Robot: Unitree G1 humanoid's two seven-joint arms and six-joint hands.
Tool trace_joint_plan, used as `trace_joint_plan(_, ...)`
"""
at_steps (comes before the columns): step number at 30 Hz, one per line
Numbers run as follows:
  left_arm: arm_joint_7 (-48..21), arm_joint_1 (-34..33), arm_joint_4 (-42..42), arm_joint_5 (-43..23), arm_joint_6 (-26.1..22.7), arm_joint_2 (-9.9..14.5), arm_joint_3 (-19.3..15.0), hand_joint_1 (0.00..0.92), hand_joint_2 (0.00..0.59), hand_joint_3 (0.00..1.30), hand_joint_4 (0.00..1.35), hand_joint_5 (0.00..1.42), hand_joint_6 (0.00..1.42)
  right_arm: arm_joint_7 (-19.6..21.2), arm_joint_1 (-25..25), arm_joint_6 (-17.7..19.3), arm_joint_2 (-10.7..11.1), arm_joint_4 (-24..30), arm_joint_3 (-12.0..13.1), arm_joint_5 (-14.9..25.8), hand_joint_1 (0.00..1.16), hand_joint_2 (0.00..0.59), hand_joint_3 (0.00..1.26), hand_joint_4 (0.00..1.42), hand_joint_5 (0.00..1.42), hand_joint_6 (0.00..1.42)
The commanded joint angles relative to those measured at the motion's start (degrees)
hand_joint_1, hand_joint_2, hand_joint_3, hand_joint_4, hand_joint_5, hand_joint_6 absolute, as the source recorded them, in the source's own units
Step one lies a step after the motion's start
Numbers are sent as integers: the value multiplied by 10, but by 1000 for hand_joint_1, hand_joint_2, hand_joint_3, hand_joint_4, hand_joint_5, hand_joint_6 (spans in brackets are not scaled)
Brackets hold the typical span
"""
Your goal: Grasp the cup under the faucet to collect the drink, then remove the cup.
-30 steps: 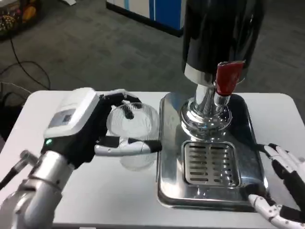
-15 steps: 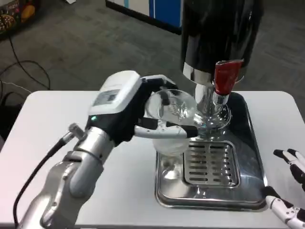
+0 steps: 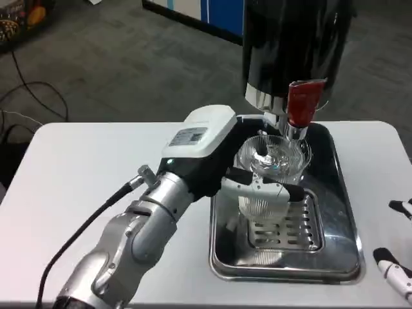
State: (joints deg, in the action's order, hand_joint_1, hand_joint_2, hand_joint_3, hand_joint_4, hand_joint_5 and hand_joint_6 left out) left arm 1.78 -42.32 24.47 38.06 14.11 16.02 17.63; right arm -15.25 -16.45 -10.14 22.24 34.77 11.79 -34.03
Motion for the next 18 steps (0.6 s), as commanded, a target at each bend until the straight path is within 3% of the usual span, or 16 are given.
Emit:
trace_joint_plan(1,22,-26,14,6,7,-7,8,585,0,1023,1123,1281,1424,0,-4,1,5,6,5,12,319,430,95,0,0,0)
trace_joint_plan(11,38,-41,58,18,13,-21,36,578,0,998,1088,1245,1424,-1,-1,-6,12,0,8,22,318,430,108,0,2,0)
trace_joint_plan(18,33,-33,50,20,8,-16,47,547,0,875,894,1066,1414,1,-4,-6,13,4,9,19,317,430,123,0,14,0)
